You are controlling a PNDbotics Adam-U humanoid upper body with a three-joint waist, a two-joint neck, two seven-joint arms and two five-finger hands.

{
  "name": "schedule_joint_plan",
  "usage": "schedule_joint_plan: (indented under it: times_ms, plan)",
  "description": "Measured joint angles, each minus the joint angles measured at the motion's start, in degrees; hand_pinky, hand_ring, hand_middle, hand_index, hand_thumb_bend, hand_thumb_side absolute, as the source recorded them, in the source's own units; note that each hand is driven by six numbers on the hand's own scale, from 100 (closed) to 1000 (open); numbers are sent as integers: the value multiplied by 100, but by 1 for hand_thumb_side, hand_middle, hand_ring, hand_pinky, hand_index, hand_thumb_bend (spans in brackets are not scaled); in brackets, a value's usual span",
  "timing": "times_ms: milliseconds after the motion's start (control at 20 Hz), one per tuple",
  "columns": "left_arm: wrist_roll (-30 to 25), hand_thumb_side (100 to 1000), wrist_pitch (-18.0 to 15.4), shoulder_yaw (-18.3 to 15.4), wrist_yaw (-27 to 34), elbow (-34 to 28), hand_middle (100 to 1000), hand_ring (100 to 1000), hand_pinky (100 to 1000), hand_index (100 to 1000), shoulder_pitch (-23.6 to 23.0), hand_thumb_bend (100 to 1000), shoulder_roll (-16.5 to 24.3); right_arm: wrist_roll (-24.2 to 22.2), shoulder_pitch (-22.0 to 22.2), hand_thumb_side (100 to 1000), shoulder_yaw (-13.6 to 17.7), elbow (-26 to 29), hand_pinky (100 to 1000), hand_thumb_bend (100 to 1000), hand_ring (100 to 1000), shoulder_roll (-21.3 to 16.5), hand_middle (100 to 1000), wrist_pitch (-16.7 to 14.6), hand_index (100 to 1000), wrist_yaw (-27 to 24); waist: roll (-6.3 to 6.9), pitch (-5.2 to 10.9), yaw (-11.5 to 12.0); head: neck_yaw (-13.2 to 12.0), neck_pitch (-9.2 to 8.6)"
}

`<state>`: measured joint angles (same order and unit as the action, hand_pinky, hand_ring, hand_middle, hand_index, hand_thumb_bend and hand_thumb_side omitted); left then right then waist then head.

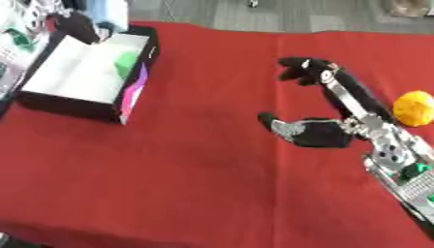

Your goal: Pick up the objects with one hand, pass them to the other hand, and then place them into the box on the other side of the table.

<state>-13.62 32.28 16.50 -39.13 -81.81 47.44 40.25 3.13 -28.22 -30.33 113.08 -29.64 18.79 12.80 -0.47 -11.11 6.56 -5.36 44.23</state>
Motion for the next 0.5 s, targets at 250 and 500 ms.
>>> schedule_joint_plan:
  times_ms: [250, 500]
  plan:
    - [528, 100, -43, -144, 30, 731, 392, 552, 703, 408, 0, 100, -78, 105, 4, 354, 48, 30, 810, 400, 819, 0, 700, -55, 869, -189, -78, -72, -64, -219, 0]
    - [916, 101, -100, -254, 52, 1256, 408, 557, 709, 426, -5, 100, -161, 265, 5, 344, 118, 31, 806, 406, 814, 9, 693, -170, 865, -310, -125, -112, -106, -355, -7]
